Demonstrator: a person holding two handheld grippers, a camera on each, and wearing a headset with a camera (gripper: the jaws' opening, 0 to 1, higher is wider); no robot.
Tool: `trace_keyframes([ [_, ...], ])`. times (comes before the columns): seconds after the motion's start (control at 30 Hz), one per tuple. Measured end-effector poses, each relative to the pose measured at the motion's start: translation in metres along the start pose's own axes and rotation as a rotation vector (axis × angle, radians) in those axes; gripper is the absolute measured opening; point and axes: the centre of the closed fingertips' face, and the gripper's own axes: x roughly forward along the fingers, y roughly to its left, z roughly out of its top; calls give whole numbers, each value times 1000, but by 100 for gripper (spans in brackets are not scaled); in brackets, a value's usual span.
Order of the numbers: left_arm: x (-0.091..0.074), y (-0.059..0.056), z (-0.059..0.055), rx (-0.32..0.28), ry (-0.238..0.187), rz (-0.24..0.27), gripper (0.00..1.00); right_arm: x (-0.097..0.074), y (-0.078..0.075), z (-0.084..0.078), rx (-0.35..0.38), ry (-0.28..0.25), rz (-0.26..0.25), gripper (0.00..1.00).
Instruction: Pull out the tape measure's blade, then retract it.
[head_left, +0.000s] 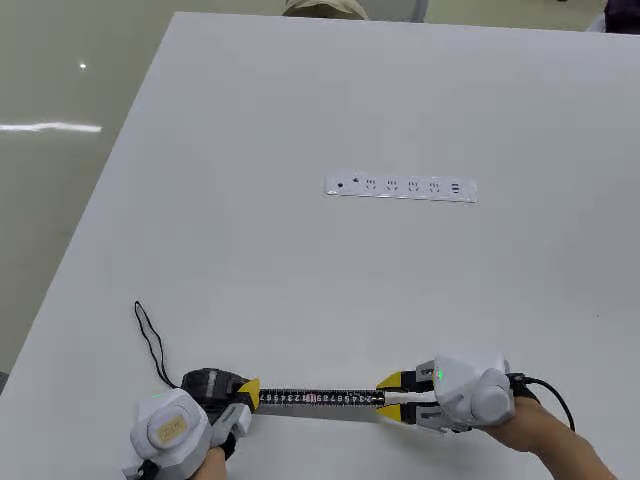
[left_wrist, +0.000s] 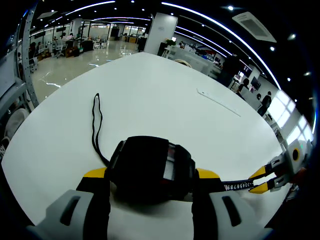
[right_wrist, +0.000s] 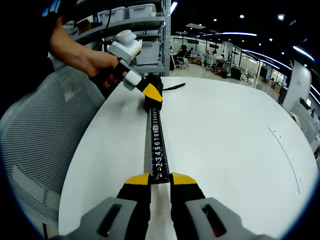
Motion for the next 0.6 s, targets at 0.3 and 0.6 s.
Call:
trace_keyframes([
  [0.3, 1, 0, -1, -7, 2, -3, 64, 2, 0, 1, 0, 2, 0, 12],
  [0.6, 1, 0, -1, -13, 8, -8, 64, 5, -1, 2, -5, -1, 2, 12],
])
